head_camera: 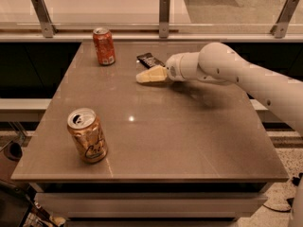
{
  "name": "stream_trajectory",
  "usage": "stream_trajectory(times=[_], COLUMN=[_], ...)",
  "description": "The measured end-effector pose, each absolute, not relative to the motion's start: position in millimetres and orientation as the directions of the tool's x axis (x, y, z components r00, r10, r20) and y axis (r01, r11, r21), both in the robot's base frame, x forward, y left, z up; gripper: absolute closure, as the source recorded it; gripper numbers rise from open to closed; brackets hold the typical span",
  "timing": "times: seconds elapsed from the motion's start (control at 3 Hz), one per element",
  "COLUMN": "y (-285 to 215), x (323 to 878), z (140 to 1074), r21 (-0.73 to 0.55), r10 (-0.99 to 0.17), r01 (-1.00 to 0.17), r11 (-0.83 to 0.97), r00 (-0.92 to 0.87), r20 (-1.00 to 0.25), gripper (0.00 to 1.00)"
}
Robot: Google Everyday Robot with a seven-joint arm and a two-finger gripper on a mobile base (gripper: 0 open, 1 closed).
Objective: Move rxbar chocolate near orange can
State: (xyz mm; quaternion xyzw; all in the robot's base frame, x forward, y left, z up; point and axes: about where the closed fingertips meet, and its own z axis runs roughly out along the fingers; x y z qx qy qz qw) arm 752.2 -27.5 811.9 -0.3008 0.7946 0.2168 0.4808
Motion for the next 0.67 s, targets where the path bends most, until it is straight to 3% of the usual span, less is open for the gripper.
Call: stream_trajectory(times=[0.67], y=[-27.5], x=[752.2], z=[812.7], r21=[0.055], r10=[-0.27], r01=[-0.686], r11=[0.725], r00=[-0.357], r20=[-0.894], gripper=[0.0])
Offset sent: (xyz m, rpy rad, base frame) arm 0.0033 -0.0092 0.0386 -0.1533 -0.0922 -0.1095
